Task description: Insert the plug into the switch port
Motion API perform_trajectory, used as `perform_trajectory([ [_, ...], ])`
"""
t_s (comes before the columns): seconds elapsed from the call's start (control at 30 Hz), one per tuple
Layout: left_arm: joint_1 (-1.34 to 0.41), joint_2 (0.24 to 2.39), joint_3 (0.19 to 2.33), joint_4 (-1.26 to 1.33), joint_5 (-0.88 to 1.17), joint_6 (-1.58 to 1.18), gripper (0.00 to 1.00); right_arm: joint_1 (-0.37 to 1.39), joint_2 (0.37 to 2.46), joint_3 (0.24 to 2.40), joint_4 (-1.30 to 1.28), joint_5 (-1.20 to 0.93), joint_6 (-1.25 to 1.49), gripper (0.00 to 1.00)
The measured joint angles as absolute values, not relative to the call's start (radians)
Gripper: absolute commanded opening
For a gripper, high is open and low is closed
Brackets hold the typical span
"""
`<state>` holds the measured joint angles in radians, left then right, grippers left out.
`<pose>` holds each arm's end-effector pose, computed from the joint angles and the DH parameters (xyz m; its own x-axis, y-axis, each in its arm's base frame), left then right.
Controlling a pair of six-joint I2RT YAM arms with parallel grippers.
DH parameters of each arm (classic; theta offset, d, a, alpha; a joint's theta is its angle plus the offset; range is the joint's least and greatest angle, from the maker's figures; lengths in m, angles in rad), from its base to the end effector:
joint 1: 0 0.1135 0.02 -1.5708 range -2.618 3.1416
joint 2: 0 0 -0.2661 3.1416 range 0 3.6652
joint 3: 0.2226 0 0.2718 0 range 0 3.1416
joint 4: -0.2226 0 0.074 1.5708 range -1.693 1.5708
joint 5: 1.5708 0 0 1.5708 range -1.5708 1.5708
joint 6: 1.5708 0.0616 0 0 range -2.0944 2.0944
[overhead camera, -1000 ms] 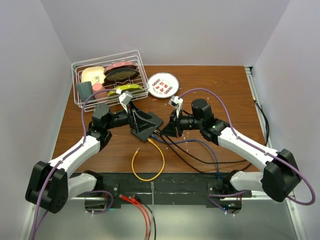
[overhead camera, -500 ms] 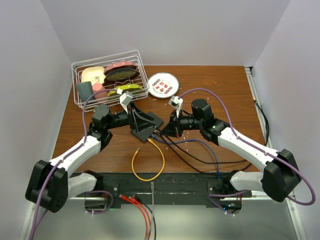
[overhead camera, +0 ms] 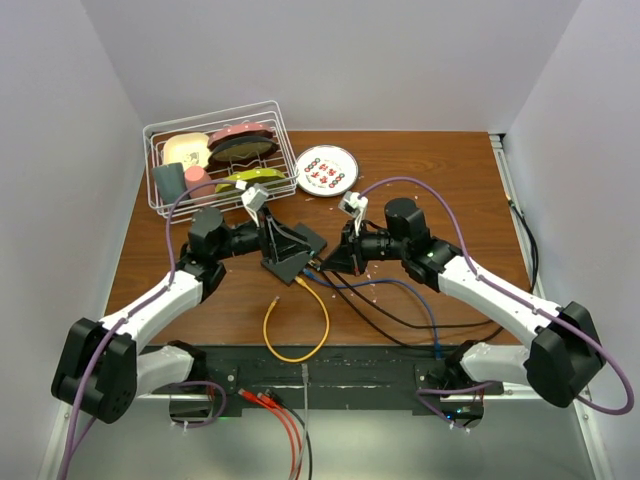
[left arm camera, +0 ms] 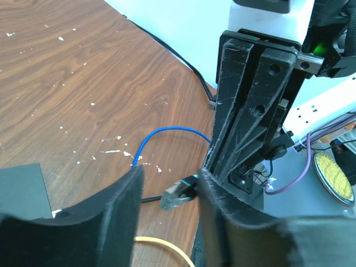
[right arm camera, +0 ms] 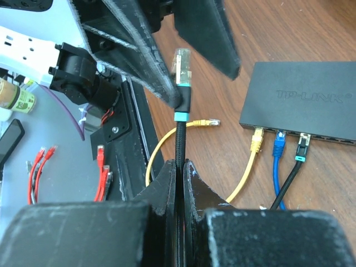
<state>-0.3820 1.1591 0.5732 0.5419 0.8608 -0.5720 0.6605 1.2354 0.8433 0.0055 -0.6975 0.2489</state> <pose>0.2439 -0.1483 0.2558 -0.5464 -0.1607 -0.8220 0.7733 0.2800 -0.5688 0.2226 0.2230 0.2732 -0.5201 -0.1650 -0.8380 -0.8377 0.2899 0.4629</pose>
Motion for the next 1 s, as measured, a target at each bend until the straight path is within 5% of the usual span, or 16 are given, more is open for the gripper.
perform_trajectory([
  [0.17,-0.388,1.153,0.574,0.549,0.858,-0.568,0.03,0.659,1.236,0.843,-0.021,-0.669,0.236,0.00],
  [0.3,-0.394,1.146,0.574,0.567,0.865,-0.578,0.00,0.658,1.237,0.843,-0.030,-0.646,0.226,0.00],
  [0.43,-0.395,1.147,0.574,0.563,0.862,-0.584,0.00,0.659,1.237,0.845,-0.035,-0.620,0.228,0.32],
  [0.47,-0.395,1.148,0.575,0.555,0.857,-0.584,0.00,0.661,1.237,0.848,-0.041,-0.609,0.227,0.50],
  [0.57,-0.393,1.157,0.593,0.484,0.809,-0.583,0.00,0.664,1.221,0.862,-0.062,-0.555,0.228,0.70],
  [0.77,-0.393,1.188,0.665,0.335,0.702,-0.615,0.00,0.726,1.155,0.936,-0.097,-0.353,0.216,0.72],
  [1.0,-0.393,1.186,0.698,0.229,0.594,-0.725,0.00,0.842,1.199,1.011,-0.106,-0.120,0.178,0.58],
])
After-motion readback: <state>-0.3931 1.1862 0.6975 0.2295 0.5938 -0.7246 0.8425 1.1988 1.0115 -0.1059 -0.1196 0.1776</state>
